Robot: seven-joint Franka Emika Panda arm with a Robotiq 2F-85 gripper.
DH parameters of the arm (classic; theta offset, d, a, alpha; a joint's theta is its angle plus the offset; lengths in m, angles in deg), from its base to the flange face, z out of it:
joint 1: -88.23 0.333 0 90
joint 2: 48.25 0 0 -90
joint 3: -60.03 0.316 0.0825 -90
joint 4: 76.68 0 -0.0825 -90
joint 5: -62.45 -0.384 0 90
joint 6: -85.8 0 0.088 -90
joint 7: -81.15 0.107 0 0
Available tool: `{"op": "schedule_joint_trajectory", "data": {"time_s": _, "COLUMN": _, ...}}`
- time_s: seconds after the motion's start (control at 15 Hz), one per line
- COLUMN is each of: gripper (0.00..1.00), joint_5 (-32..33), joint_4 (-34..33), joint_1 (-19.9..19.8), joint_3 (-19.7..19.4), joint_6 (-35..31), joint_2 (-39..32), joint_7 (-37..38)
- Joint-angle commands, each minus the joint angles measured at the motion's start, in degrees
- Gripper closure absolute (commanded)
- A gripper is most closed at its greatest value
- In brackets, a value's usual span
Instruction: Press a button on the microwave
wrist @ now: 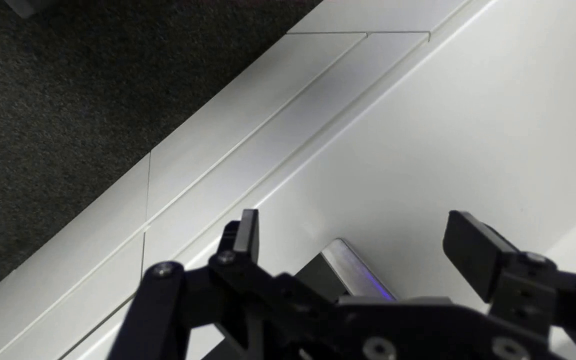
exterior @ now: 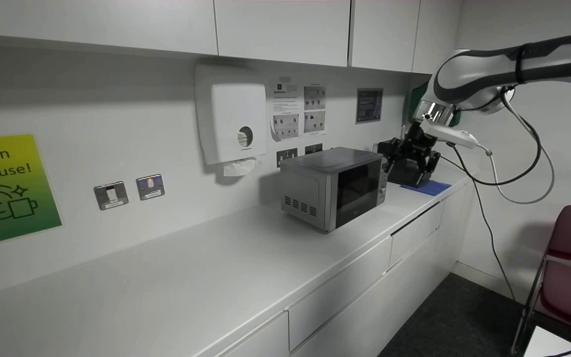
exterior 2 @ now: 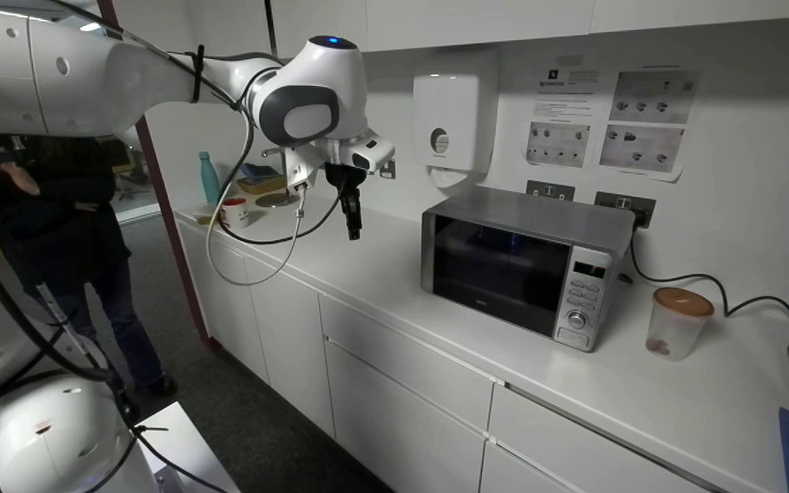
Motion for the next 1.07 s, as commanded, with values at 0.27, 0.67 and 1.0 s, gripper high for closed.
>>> {"op": "schedule_joint_trajectory", "data": {"time_s": 0.27, "gripper": 0.00, "joint_5": -0.08, "joint_4": -0.51, "joint_1": -0.20, "joint_3": 0.15, "joint_6": 0.14, "joint_2": -0.60, "joint_7": 0.68}}
{"op": "schedule_joint_trajectory", "data": {"time_s": 0.67, "gripper": 0.00, "joint_5": -0.39, "joint_4": -0.17, "joint_1": -0.25, "joint_3": -0.08, "joint_6": -1.30, "joint_2": -0.63, "joint_7": 0.13}}
{"op": "schedule_joint_trajectory", "data": {"time_s": 1.0, "gripper": 0.00, "joint_5": -7.89, "joint_4": 1.64, "joint_1": -0.57, "joint_3": -3.96, "joint_6": -11.55, "joint_2": -0.91, "joint_7": -3.42}}
